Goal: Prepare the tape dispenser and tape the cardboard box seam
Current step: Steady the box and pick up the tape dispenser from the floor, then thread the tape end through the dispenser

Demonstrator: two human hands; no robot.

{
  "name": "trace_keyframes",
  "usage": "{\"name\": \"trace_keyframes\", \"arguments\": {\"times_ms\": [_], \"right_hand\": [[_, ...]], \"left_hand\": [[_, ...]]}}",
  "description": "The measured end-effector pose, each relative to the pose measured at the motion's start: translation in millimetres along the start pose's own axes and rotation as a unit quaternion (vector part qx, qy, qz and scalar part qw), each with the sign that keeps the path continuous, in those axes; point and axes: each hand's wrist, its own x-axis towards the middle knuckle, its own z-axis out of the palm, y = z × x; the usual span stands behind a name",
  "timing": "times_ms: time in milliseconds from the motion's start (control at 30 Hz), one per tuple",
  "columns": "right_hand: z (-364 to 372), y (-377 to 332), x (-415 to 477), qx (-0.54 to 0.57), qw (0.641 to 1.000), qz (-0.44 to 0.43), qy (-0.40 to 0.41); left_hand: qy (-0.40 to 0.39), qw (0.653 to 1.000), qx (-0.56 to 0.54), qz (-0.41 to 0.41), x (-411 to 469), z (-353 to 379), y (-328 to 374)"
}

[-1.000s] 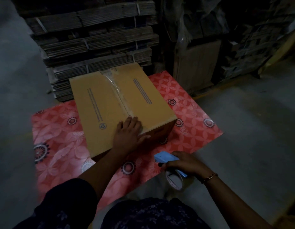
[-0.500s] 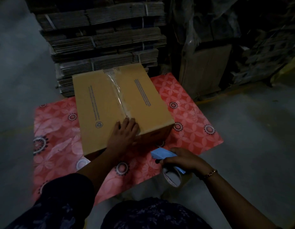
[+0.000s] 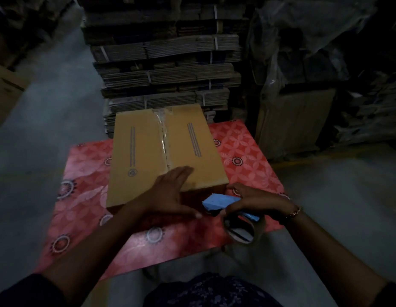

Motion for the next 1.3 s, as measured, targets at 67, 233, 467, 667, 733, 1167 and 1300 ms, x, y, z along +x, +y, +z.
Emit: {"name": "trace_keyframes", "arguments": {"times_ms": [67, 233, 467, 667, 733, 1167, 1300], "right_hand": [[-12, -10, -3, -0.019, 0.998, -0.018, -0.059], [-31, -11, 16, -0.002, 0.989, -0.002, -0.148], [-71, -10, 1, 0.098, 0.990, 0.072, -0.073], [-65, 4, -17, 0.133, 0.957, -0.170, 0.193], [-50, 10, -22, 0.105, 0.933, -0.237, 0.249], [-1, -7, -17, -0.281, 0.816, -0.368, 0.345], [-6, -11, -8, -0.274, 0.802, -0.374, 0.376]], "left_hand": [[0.037, 0.997, -0.043, 0.047, -4, -2, 52], [0.109, 0.974, -0.198, 0.025, 2, 17, 113], [0.109, 0.799, -0.578, -0.128, -1, 29, 135], [0.154, 0.535, -0.815, -0.162, 5, 7, 140], [0.147, 0.480, -0.852, -0.147, 6, -3, 143], [0.166, 0.403, -0.891, -0.128, 39, -19, 133], [0.173, 0.414, -0.881, -0.153, 43, -19, 131]]}}
